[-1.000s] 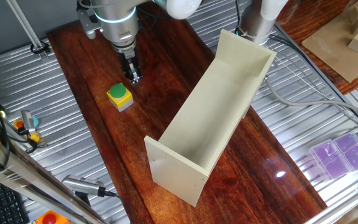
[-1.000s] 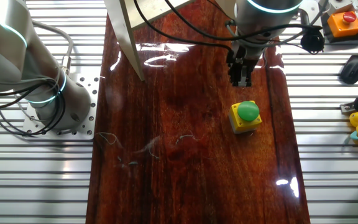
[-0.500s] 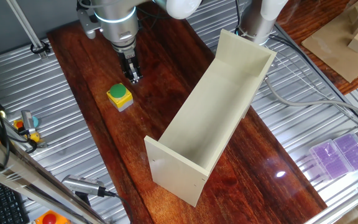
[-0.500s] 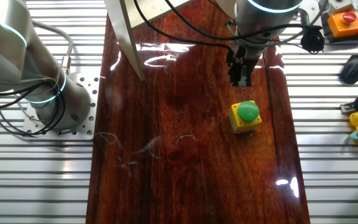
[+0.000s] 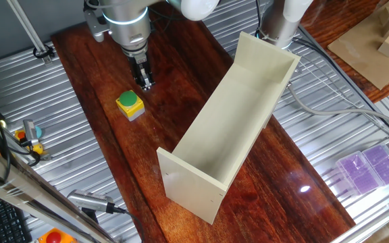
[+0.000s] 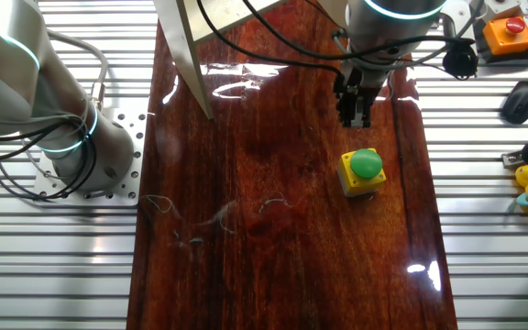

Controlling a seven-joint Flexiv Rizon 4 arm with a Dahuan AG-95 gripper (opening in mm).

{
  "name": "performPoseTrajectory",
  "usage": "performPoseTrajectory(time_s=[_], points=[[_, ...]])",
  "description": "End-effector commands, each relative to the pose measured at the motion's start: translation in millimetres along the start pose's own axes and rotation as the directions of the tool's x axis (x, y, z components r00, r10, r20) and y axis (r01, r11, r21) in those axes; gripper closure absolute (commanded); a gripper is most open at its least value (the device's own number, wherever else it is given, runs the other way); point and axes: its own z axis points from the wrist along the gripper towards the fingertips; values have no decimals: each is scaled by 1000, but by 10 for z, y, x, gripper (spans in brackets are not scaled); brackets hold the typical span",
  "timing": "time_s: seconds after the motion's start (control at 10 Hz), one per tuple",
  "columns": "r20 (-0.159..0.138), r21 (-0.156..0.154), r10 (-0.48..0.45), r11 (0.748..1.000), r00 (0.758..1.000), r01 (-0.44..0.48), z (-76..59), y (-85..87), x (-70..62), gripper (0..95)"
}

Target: Put the object on the shelf

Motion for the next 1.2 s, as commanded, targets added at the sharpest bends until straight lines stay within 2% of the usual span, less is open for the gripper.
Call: performPoseTrajectory(time_s=[0.1, 0.2, 0.6, 0.7, 0.8, 1.2], points=[[-1, 0, 0, 1000, 1000, 0, 1, 1, -2, 950], [-10, 5, -17, 1000, 1000, 17, -3, 2, 0, 950], [-10, 4, -12, 1000, 1000, 12, -3, 2, 0, 950], [-9, -6, -85, 996, 996, 85, -3, 2, 1, 950], [-10, 3, -62, 998, 998, 62, -3, 2, 2, 950], [-9, 2, -40, 999, 999, 41, -3, 2, 2, 950]])
